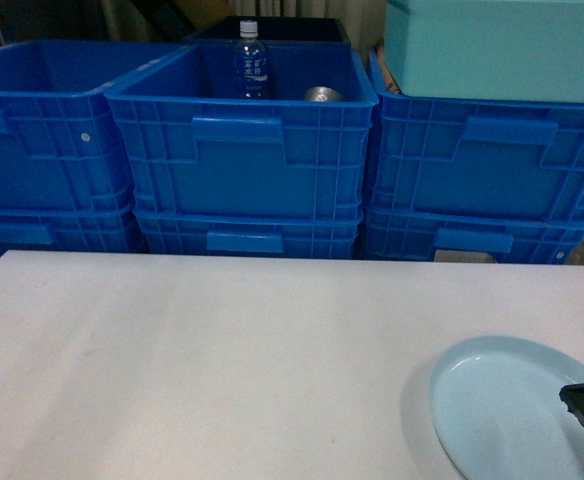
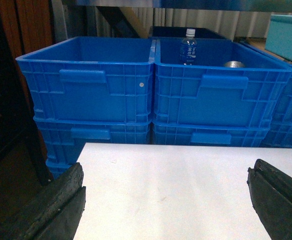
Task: Place blue tray on left shelf second layer neatly
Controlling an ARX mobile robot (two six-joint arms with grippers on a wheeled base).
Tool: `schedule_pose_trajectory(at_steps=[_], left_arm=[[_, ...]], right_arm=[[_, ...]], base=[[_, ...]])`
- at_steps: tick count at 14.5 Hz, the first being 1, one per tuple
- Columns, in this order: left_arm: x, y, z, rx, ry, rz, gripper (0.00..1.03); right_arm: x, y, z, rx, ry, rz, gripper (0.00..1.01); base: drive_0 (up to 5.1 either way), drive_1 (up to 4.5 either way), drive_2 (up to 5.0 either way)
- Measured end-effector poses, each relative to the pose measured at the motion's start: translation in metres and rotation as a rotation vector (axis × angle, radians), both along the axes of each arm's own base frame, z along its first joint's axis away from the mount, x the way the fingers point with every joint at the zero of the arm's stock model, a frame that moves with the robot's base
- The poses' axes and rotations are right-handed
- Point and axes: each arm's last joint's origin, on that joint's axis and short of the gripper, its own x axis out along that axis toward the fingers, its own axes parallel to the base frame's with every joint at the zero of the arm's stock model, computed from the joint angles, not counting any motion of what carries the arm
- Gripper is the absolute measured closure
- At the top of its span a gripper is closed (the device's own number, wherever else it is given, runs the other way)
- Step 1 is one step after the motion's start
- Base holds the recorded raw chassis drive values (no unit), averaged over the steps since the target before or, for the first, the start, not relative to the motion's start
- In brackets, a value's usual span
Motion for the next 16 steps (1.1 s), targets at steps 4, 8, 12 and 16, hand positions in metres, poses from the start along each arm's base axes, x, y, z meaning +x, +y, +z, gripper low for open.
schedule_pose_trajectory(at_steps=[4,8,12,16], left_arm=[[0.000,0.000,0.000,0.000,0.000,0.000,0.05],[0.000,0.000,0.000,0.000,0.000,0.000,0.05],[0.000,0.000,0.000,0.000,0.000,0.000,0.05],[0.000,0.000,0.000,0.000,0.000,0.000,0.05]], right_arm=[[0.002,0.001,-0.001,0.002,-0.002,-0.011,0.03],[0.002,0.002,-0.007,-0.005,0.010,-0.026,0.29],[-0.007,-0.004,-0.017,-0.012,0.027,-0.057,0.74],[-0.013,-0.017,-0.021,0.027,0.008,-0.062,0.99]], base=[[0.0,0.00,0.0],[0.0,0.00,0.0],[0.0,0.00,0.0],[0.0,0.00,0.0]])
